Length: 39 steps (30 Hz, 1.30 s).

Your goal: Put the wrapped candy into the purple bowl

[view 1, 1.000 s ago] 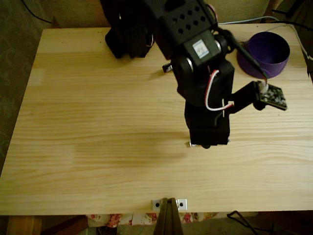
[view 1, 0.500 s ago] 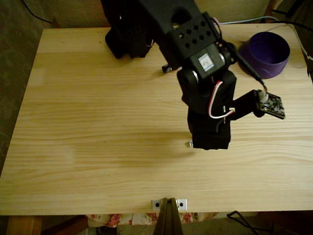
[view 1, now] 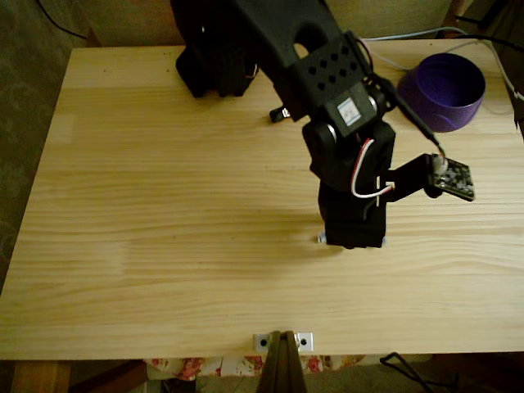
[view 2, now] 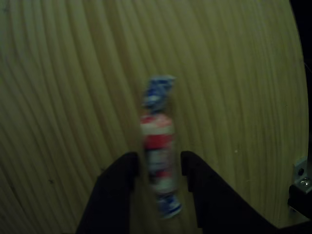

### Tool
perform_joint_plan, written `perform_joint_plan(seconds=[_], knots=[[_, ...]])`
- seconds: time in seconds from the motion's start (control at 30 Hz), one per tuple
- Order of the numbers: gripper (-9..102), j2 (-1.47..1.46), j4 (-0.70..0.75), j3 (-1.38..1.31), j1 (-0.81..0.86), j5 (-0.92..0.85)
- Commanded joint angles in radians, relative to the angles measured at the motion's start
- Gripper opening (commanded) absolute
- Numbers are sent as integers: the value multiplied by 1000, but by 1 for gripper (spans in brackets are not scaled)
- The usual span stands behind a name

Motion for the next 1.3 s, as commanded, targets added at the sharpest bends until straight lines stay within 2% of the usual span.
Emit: perform_joint_plan(seconds=[0.0, 0.3, 0.47, 0.63, 0.87, 1.27], knots=[[16, 23, -38, 15, 3, 5], [4, 14, -44, 21, 9, 31], [2, 43, -66, 41, 20, 69], [4, 150, -25, 21, 25, 268], [4, 425, -3, 124, -12, 545], [1, 891, 38, 382, -264, 767]])
